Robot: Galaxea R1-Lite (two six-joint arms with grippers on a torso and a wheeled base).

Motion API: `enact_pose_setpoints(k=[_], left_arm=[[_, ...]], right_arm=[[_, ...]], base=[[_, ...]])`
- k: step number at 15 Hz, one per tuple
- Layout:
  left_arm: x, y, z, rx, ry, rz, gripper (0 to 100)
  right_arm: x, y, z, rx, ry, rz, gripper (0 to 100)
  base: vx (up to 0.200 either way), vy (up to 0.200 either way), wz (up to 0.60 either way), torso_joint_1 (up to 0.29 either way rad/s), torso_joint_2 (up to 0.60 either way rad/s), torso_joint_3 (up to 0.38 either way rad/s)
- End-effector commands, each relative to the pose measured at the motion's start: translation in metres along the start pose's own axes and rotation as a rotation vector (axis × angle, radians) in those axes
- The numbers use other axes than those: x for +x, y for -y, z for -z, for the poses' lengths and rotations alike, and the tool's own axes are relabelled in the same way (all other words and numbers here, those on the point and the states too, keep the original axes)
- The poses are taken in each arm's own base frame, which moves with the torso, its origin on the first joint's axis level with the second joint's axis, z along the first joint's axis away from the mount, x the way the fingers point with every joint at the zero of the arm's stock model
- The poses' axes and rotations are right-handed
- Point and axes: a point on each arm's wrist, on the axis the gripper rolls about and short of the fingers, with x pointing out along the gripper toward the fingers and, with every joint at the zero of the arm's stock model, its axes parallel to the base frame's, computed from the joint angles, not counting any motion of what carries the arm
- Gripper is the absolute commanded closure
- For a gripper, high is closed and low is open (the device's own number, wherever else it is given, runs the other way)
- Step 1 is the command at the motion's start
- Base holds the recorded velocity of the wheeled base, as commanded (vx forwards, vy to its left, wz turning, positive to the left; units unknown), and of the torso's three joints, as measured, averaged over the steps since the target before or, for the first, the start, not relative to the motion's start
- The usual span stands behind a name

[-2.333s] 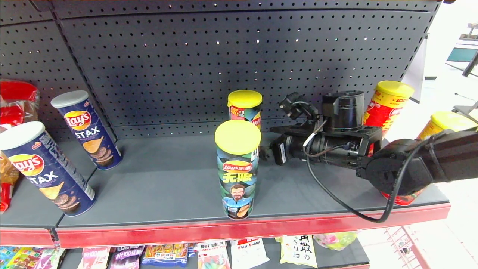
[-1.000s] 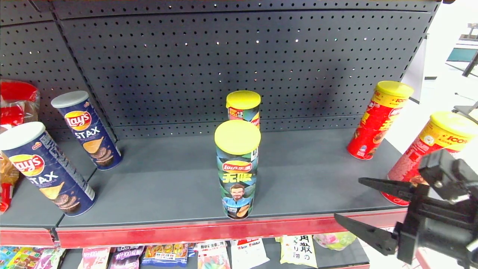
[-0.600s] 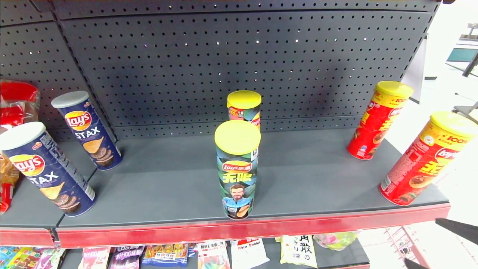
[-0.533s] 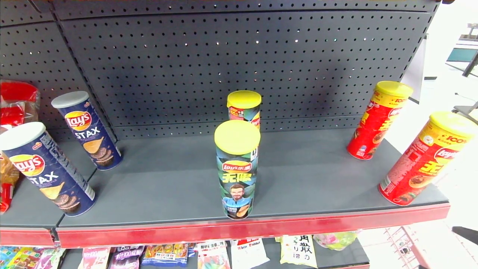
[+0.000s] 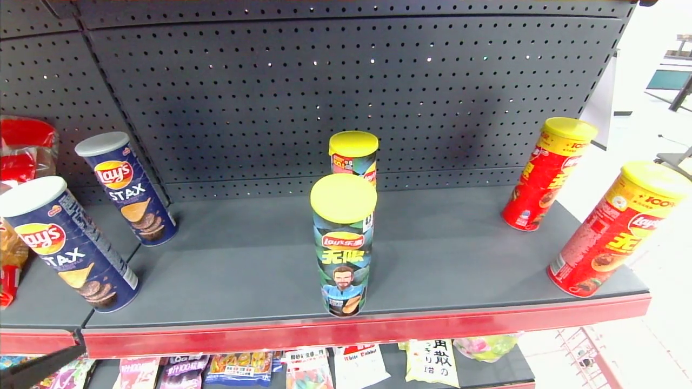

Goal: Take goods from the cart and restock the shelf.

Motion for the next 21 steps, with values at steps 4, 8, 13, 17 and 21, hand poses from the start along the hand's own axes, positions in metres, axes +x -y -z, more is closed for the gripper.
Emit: enact_pose_setpoints(k=[4,8,13,17,21], left_arm=[[0.066,-0.008,-0.025,0.013,-0.090,0.081,0],[0.092,-0.012,-0.027,-0.002,-0.182,0.065,0],[0.145,-0.011,-0.026,0.030,-0.194,0.026,0],[0.169,0.000,-0.032,-0.020,-0.167,0.035,0],[0.187,0.012,-0.038,0.004,-0.169,0.079,0]], right_arm=[[0.008,-0.008,0.026,-0.006,0.015,-0.175,0],[0.009,-0.008,0.025,-0.007,0.022,-0.185,0],[0.008,-0.007,0.026,-0.009,0.034,-0.167,0],[0.008,-0.007,0.026,-0.007,0.032,-0.164,0],[0.009,-0.007,0.026,-0.005,0.029,-0.164,0]], base=[[0.000,0.000,0.00,0.000,0.00,0.000],[0.000,0.000,0.00,0.000,0.00,0.000],[0.000,0.000,0.00,0.000,0.00,0.000],[0.000,0.000,0.00,0.000,0.00,0.000],[0.000,0.000,0.00,0.000,0.00,0.000]])
